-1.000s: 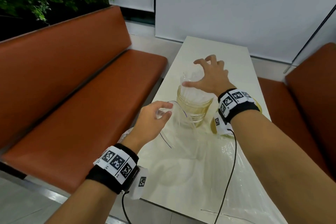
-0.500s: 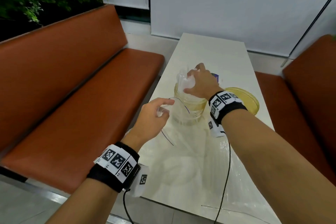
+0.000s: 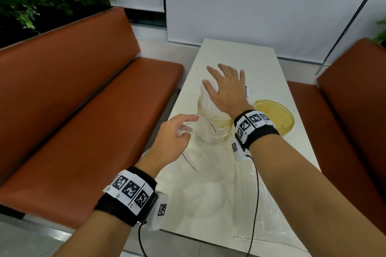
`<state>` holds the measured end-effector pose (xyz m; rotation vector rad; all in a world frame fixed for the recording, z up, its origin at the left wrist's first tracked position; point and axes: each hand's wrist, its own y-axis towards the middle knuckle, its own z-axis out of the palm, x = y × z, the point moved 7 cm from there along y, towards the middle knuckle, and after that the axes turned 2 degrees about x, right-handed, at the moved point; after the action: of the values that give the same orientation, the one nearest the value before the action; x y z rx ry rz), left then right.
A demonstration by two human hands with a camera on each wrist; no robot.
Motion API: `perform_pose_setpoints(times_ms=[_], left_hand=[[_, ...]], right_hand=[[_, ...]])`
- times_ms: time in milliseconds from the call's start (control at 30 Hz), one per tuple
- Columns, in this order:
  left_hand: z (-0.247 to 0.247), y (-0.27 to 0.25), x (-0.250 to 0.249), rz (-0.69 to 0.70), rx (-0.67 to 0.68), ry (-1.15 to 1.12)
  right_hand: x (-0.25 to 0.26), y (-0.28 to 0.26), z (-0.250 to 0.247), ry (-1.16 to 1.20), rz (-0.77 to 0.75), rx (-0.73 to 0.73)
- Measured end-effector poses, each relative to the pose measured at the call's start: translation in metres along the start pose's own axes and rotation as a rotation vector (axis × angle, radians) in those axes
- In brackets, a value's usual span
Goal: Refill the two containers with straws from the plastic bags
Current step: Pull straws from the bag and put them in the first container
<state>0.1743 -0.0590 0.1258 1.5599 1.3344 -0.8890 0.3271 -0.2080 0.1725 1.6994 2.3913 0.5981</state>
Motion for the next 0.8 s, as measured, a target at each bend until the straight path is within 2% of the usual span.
perform_pose_setpoints(times_ms=[100,233,333,467,500,567,633,667,733,800], left_hand=[[0.000,0.000,-0.001,0.004,0.022,-0.014],[-0.001,0.004,-0.004,0.036,0.047,-0.047],[0.002,0.004,-0.003,0.035,0.092,-0.054],[0.006,0.009,-0.002,0.073,0.141,-0.018],[0.008,0.010,-0.002,0.090,0.160,-0.005],[0.011,0.012,-0.003,0.133,0.194,0.006],[0.012,0.011,-0.007,0.179,0.230,-0.028],[0.013,0.009,-0.010,0.200,0.260,-0.045],[0.019,0.003,-0.015,0.233,0.337,-0.098],[0.024,-0.002,-0.017,0.233,0.345,-0.199]], right_hand=[[0.000,-0.007,0.017,-0.043,-0.022,0.160],[-0.011,-0.007,0.007,0.007,0.028,0.047],[-0.017,-0.016,0.014,0.003,0.068,0.155],[-0.013,-0.036,-0.030,0.296,0.058,-0.118],[-0.010,-0.046,-0.037,0.378,0.063,-0.115],[-0.002,-0.071,-0.039,0.509,0.095,0.051],[0.006,-0.098,-0.029,0.523,0.122,0.238],[0.008,-0.109,-0.022,0.500,0.125,0.277],[0.005,-0.123,-0.008,0.417,0.142,0.250],[-0.006,-0.132,0.003,0.426,0.217,0.207]])
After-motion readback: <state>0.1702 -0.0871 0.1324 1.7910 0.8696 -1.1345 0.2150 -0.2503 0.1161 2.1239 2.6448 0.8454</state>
